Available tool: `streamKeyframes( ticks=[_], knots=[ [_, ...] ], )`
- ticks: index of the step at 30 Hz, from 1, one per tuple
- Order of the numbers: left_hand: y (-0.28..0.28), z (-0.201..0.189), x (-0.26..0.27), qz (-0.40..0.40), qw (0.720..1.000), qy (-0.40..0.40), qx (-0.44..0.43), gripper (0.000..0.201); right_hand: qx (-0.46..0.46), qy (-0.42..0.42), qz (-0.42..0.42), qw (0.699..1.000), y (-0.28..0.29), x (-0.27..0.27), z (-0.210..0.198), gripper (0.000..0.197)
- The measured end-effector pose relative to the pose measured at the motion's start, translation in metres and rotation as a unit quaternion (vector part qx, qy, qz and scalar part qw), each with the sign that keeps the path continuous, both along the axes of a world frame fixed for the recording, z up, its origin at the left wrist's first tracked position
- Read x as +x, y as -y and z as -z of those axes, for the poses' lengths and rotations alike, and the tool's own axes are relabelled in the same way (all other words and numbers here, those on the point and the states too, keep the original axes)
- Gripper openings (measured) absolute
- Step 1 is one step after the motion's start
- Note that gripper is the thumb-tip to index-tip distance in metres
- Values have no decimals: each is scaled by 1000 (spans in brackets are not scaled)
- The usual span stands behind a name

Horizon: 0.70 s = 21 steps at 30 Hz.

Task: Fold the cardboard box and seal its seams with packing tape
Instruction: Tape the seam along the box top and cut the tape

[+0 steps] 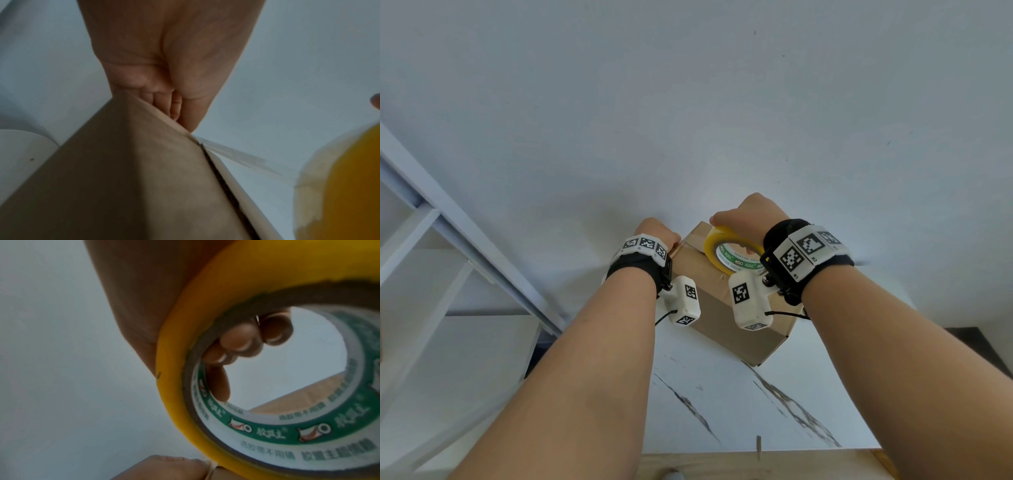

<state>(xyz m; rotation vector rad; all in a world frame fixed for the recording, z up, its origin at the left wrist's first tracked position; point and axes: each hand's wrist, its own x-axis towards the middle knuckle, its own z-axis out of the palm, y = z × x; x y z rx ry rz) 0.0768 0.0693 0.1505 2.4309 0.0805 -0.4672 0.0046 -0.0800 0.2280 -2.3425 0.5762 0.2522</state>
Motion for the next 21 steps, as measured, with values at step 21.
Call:
streamKeyframes(
  ticks=[21],
  knots=[
    [-7, 7, -11, -47, 993, 25, -103, 32, 0, 10, 0, 1000, 2, -3, 3, 32]
  ],
)
